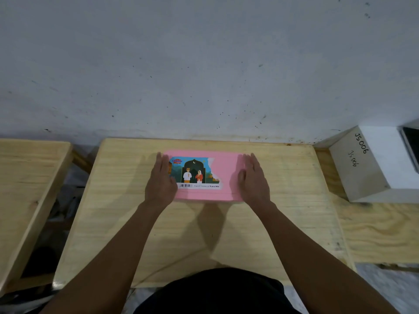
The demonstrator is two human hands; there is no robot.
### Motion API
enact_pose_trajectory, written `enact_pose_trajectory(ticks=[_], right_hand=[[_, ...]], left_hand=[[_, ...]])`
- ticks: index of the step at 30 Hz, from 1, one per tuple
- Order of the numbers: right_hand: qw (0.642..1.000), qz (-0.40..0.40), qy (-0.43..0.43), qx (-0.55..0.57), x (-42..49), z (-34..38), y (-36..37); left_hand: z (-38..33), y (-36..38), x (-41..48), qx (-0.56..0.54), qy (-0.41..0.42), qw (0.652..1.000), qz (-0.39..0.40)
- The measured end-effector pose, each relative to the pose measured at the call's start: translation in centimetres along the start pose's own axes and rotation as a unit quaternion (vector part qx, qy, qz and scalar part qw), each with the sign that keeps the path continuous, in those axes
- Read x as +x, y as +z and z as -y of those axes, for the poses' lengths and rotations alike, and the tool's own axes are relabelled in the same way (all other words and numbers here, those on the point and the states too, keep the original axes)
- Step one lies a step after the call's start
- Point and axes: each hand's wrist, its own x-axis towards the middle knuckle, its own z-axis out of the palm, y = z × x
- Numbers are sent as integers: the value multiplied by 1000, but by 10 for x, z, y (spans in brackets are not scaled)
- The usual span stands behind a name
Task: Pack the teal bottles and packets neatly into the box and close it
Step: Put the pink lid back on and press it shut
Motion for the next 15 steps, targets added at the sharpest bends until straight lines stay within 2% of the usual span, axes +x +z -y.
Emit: enact_pose_trajectory(ticks=[2,5,15], right_hand=[[999,7,-28,-14,3,3,1],[999,-13,-23,-19,5,10,2],[999,-40,4,-30,5,10,19]], left_hand=[[-3,-1,9,17,25,999,35],[-8,2,15,47,14,997,64],[-5,16,10,110,44,992,-45]])
